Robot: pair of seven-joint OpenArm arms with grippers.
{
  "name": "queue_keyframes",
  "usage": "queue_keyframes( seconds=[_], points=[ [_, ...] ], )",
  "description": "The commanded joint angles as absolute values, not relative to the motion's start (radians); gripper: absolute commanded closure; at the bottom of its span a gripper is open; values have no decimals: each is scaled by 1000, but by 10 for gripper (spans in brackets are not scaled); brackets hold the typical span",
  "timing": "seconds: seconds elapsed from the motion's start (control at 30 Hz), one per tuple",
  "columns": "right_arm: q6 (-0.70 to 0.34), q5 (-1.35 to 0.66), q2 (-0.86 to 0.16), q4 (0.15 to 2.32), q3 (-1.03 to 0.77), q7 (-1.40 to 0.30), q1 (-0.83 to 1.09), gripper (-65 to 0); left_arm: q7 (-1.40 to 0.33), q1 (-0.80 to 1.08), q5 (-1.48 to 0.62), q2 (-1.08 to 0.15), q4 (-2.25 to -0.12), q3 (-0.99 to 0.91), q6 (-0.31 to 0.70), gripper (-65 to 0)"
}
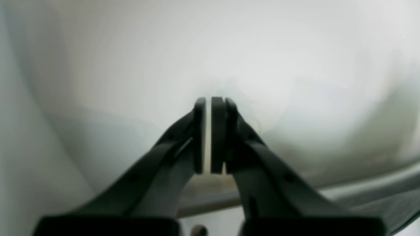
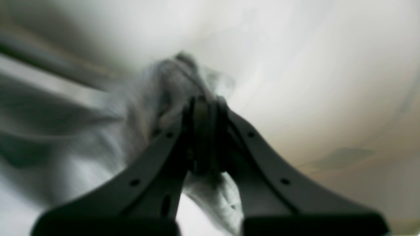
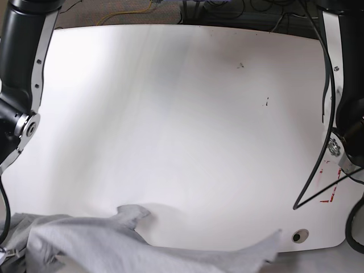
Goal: Layout the t-shirt on the table in an organized manner, then fold the t-shirt properly
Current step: 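Swing the shirt down, releasing it from the left gripper, then drag the shirt with the right gripper across the table and release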
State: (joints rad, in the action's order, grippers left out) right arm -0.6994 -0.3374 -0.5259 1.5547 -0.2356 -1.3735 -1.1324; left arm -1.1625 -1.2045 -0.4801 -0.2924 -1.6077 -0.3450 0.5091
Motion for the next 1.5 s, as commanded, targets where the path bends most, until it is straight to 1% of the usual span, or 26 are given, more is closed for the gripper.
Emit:
queue_keyframes(
  seconds=[0.0, 0.13, 0.3, 0.53, 0.77, 1.1, 1.37, 1.47],
  points=[
    [-698, -351, -539, 1610, -271, -1369, -1076, 0, -1148, -1161, -487, -283, -1656, -346, 506, -8],
    [-698, -371, -527, 1687, -312, -1369, -905, 0, -1148, -1036, -490, -271, -1710, -346, 506, -10],
    [-698, -367, -450, 1817, -378, -1369, -650, 0, -1147, -855, -490, -242, -1771, -346, 506, -10],
    [-698, -366, -331, 1962, -450, -1365, -346, 0, -1142, -634, -492, -185, -1801, -341, 507, -11],
    [-698, -374, -234, 1995, -529, -1363, -128, 0, -1104, -464, -492, -142, -1801, -335, 507, -11],
    [-698, -377, -182, 2014, -550, -1363, 31, 0, -1099, -372, -492, -137, -1802, -309, 507, -11],
    [-698, -377, -131, 2014, -547, -1363, 82, -2, -1099, -352, -492, -116, -1802, -308, 507, -11],
    [-698, -375, -116, 2012, -547, -1363, 84, -32, -1101, -352, -492, -114, -1801, -308, 507, -11]
  ],
)
